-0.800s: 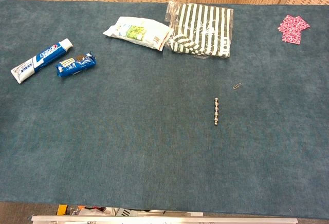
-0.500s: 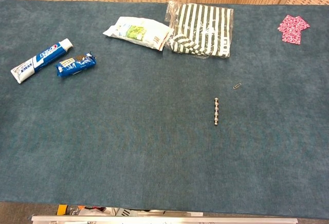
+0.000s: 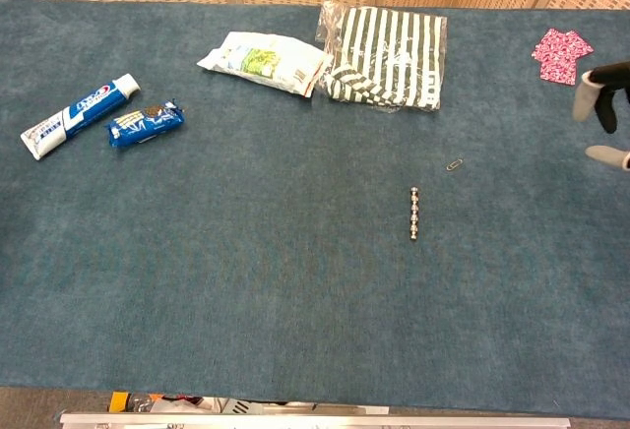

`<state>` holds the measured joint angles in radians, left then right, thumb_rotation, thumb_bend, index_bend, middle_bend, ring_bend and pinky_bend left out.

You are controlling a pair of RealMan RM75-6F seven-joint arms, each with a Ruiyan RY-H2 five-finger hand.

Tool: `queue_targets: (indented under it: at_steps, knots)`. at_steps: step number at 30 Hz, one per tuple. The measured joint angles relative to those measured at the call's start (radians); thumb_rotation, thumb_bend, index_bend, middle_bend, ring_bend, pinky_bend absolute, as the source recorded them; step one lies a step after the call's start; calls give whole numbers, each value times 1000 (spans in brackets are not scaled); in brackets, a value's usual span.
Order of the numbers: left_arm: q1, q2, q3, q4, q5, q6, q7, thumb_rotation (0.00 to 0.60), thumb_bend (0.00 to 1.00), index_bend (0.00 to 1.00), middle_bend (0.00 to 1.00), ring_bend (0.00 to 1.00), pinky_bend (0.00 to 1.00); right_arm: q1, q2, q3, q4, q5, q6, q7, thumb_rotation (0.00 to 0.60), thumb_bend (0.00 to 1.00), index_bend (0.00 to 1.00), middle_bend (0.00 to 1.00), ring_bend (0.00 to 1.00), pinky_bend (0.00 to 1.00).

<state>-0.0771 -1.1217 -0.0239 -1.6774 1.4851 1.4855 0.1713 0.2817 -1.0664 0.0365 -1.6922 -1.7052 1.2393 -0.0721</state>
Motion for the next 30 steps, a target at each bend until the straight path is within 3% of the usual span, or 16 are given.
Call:
queue_targets:
  at_steps: [4, 10, 16, 30]
  knots:
    - [9, 6, 3, 1, -8, 3, -2, 600, 193, 0, 71, 60, 45, 71, -17, -6, -15, -25, -97, -26, 600, 185, 508, 874, 959, 1000]
    - [22, 12, 8, 8, -13, 12, -19, 600, 193, 0, 71, 60, 45, 169, -104, -24, -8, -47, -259, -93, 600, 198, 508, 969, 1000, 1000]
    - [30, 10, 10, 22, -21, 12, -35, 600, 193, 0, 72, 60, 45, 237, -199, -46, 42, -50, -357, -156, 600, 250, 508, 994, 1000, 1000]
    - [32, 6, 10, 33, -30, 1, -45, 600, 193, 0, 72, 60, 45, 310, -312, -67, 164, -15, -420, -198, 600, 253, 508, 997, 1000, 1000]
